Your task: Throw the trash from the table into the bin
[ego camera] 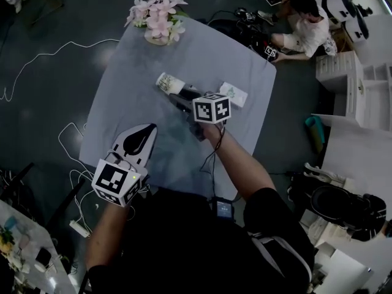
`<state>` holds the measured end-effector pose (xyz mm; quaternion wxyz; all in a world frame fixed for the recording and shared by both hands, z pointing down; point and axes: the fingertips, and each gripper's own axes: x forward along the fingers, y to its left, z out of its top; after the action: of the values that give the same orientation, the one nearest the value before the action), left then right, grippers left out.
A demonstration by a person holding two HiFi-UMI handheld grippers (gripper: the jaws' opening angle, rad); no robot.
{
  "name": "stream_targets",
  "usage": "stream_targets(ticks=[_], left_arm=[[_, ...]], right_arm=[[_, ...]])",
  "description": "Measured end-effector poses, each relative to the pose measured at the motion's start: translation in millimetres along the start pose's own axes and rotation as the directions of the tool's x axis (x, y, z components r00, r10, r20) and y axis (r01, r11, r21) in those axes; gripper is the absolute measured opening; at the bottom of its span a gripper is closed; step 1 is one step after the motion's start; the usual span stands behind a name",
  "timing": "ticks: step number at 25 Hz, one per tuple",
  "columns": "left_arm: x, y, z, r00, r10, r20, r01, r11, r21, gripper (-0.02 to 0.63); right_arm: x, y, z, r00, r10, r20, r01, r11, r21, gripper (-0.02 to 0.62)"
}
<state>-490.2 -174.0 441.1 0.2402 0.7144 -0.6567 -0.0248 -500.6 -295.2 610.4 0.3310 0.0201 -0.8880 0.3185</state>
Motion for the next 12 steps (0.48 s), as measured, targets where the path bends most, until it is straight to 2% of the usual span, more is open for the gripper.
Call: stream_targets(ticks=[2,5,6,12], left_arm=[[-4.3,-0.2,-2.8,1.0,0.008,-0.012,-0.008,1.0,0.0,0.014],[-15.0,2.7,-2.8,1.0,0.018,-0.013,-0.018,1.0,0.004,0.014],[-19.0,4.3,-1.4,1.0,0.023,-0.012,-0.023,1.0,0.005,0.014],[-49.4,7.7,13.6,0.999,0.049,0.0,-0.049,0.999,0.002,0.014]], right_arm=[[4.7,-1.7,0.1,1.0,-0.004,0.015,0.004,1.0,0.021,0.153],[5.9,2.6,7.1,0.998,-0.019,0.059,0.017,0.999,0.032,0.032],[5.6,6.5,9.5,0.997,-0.023,0.067,0.022,1.0,0.019,0.015],[-8.8,44.4,16.5,0.996,-0.011,0.087,0.016,0.999,-0.052,0.012]])
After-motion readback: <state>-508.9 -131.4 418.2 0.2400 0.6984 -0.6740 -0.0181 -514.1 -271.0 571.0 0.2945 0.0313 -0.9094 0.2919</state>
